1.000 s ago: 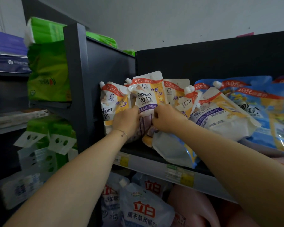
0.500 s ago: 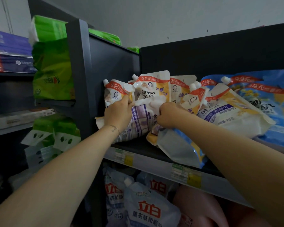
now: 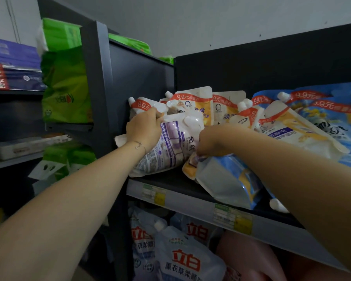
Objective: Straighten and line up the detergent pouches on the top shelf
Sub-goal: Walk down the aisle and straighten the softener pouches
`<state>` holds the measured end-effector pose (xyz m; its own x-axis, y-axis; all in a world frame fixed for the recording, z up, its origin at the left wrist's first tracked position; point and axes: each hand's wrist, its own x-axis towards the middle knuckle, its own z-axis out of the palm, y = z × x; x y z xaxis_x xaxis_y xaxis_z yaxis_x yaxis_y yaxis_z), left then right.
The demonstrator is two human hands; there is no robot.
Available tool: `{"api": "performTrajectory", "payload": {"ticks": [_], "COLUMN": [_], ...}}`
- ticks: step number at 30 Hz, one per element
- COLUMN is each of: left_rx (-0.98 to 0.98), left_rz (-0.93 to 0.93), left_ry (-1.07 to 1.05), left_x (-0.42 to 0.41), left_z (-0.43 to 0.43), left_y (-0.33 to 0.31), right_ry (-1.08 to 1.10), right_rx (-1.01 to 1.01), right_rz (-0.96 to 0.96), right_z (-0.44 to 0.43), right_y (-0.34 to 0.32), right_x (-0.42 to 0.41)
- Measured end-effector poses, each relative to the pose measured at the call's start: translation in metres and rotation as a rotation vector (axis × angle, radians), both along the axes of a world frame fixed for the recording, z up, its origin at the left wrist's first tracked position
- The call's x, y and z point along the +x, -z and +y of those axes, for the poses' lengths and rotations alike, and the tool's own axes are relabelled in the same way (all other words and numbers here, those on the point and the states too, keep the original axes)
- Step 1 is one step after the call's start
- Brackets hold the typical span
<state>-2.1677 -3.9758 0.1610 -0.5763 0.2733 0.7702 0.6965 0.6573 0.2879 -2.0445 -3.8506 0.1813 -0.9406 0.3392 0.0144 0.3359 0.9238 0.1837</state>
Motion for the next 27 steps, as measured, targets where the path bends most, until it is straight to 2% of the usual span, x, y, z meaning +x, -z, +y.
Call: {"api": "performTrajectory", "payload": {"ticks": [6, 11, 17, 19, 22, 24, 27], "left_rx": [0.026, 0.035, 0.038, 0.07, 0.209, 0.278, 0.344], "left_rz": [-0.03, -0.023, 0.002, 0.002, -0.014, -0.017, -0.016], "left_ry": [-0.013, -0.012, -0.031, -0.04, -0.022, -0.025, -0.035], "left_x": [0.002, 0.006, 0.009, 0.009, 0.008, 0.01, 0.015], "left_z": [-0.003, -0.007, -0.02, -0.028, -0.044, -0.051, -0.054], "left_y": [-0.005, -0.011, -0.018, -0.023, -0.035, -0.044, -0.049], "right_ry": [0.006, 0.014, 0.03, 0.037, 0.087, 0.058, 0.008], "right_rx": [0.003, 0.015, -0.135, -0.19, -0.201, -0.248, -0.358], "right_rz": [-0.067, -0.031, -0.012, 0.053, 0.013, 0.094, 0.381], "right_z": [-0.001, 0.005, 0.003, 0.004, 0.005, 0.002, 0.003], "right_y": [-0.004, -0.005, -0.007, -0.011, -0.017, -0.024, -0.036], "right_x": [-0.013, -0.016, -0.016, -0.019, -0.025, -0.021, -0.015]}}
